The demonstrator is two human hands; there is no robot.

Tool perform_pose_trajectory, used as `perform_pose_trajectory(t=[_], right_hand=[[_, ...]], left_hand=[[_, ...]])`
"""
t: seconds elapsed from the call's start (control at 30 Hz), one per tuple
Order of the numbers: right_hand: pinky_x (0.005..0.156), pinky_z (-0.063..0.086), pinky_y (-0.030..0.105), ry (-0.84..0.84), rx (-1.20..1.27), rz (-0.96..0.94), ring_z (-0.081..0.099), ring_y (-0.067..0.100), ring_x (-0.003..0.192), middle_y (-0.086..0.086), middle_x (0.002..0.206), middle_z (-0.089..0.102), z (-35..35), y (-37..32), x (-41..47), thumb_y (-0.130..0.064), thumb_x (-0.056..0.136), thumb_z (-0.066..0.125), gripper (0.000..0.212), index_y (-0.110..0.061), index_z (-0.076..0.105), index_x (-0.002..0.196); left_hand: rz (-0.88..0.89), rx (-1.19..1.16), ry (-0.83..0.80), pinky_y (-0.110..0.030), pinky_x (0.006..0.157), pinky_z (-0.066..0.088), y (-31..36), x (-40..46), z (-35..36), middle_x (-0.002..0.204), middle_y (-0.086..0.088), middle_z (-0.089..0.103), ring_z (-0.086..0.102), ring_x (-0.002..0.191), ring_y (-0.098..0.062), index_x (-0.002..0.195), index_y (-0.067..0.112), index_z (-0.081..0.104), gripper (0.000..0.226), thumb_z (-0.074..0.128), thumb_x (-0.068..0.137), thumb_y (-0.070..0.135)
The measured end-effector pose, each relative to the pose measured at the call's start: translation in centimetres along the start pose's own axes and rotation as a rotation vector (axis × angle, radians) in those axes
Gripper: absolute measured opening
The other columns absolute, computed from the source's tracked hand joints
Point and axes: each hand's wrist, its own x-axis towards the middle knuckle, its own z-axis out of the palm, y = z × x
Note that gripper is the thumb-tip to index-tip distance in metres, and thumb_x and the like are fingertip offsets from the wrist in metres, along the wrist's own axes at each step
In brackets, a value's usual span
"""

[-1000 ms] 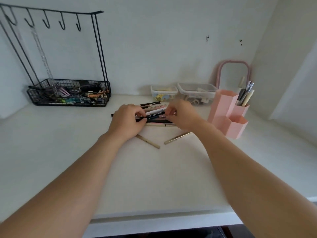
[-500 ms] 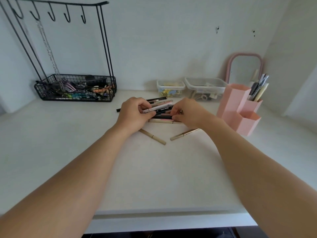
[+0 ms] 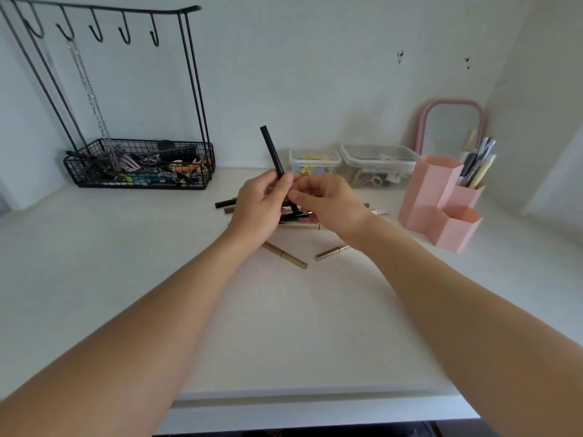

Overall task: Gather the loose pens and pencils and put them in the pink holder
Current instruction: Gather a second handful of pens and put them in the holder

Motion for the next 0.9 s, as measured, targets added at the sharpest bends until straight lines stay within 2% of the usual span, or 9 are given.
perform_pose_trajectory(t=[0.1,0.17,0.23,0.33,0.47,0.53,0.63,0.8,0.9], right_hand=[[0.062,0.052,0.02,0.066,-0.05,-0.005,0.054,0.0,0.055,-0.005,0.069,0.064,-0.6,-0.1,0.3,-0.013,0.089,0.072,0.009,-0.008,0.075,0.095],[0.069,0.051,0.021,0.181,-0.237,-0.087,0.056,-0.001,0.058,-0.006,0.075,0.068,-1.9,-0.2,0.7,-0.013,0.085,0.075,0.006,-0.013,0.075,0.092],[0.065,0.046,0.013,0.26,-0.438,-0.148,0.054,-0.004,0.06,-0.006,0.078,0.068,-3.9,-0.4,1.1,-0.011,0.084,0.075,0.008,-0.015,0.074,0.091],[0.056,0.039,0.001,0.203,-0.64,-0.106,0.053,-0.005,0.062,-0.004,0.078,0.066,-6.6,-0.1,1.2,-0.005,0.083,0.073,0.011,-0.011,0.075,0.092],[0.053,0.037,-0.001,0.044,-0.789,-0.055,0.055,-0.001,0.062,-0.002,0.079,0.067,-7.5,0.5,1.0,0.004,0.08,0.069,0.017,-0.011,0.075,0.086],[0.064,0.046,0.005,0.011,-0.866,-0.047,0.063,0.011,0.071,-0.005,0.078,0.067,-7.8,1.0,1.3,0.004,0.079,0.067,0.026,-0.021,0.071,0.077],[0.081,0.058,0.038,0.042,-0.975,-0.004,0.068,0.022,0.082,-0.005,0.082,0.069,-8.1,1.8,1.8,0.0,0.075,0.064,0.036,-0.035,0.065,0.066],[0.077,0.059,0.04,0.008,-1.074,0.03,0.069,0.025,0.079,-0.001,0.082,0.072,-7.9,2.4,2.0,0.0,0.073,0.063,0.031,-0.03,0.068,0.07],[0.078,0.06,0.041,-0.017,-1.094,0.044,0.068,0.027,0.08,0.003,0.087,0.071,-7.8,2.7,2.1,0.003,0.075,0.06,0.032,-0.022,0.076,0.085]], left_hand=[[-0.012,0.003,0.015,-0.037,0.067,0.061,0.1,0.1,-0.1,0.093,-0.009,0.075,0.072,0.088,-0.026,0.104,0.015,0.072,0.026,0.048,0.108,0.025],[-0.061,-0.047,0.025,-0.036,0.062,0.061,0.2,0.2,-0.1,0.084,-0.007,0.072,0.071,0.079,-0.021,0.097,0.017,0.066,0.027,0.043,0.109,0.022],[-0.102,-0.07,0.047,-0.033,0.051,0.058,0.3,0.3,-0.3,0.069,-0.003,0.061,0.065,0.064,-0.015,0.093,0.016,0.061,0.028,0.04,0.11,0.022],[-0.125,-0.047,0.08,-0.026,0.041,0.039,-0.3,0.6,-0.5,0.059,0.001,0.044,0.043,0.046,-0.013,0.093,0.012,0.058,0.029,0.038,0.11,0.023],[-0.171,-0.04,0.112,-0.029,0.048,0.027,-0.7,0.9,-0.8,0.049,0.014,0.039,0.032,0.045,-0.01,0.081,0.021,0.058,0.032,0.044,0.107,0.033],[-0.219,-0.077,0.133,-0.029,0.048,0.025,-0.5,1.0,-1.0,0.051,0.013,0.035,0.03,0.045,-0.01,0.074,0.019,0.051,0.037,0.048,0.105,0.039],[-0.251,-0.126,0.142,-0.029,0.048,0.023,0.1,0.9,-1.3,0.058,0.005,0.029,0.026,0.047,-0.01,0.069,0.022,0.036,0.043,0.051,0.104,0.043],[-0.267,-0.224,0.124,-0.017,0.041,0.024,1.0,0.4,-1.1,0.053,0.006,0.03,0.026,0.043,-0.008,0.066,0.019,0.032,0.047,0.048,0.107,0.036],[-0.269,-0.225,0.105,-0.021,0.042,0.029,0.9,0.4,-1.0,0.051,0.007,0.034,0.033,0.046,-0.011,0.066,0.018,0.035,0.047,0.045,0.108,0.039]])
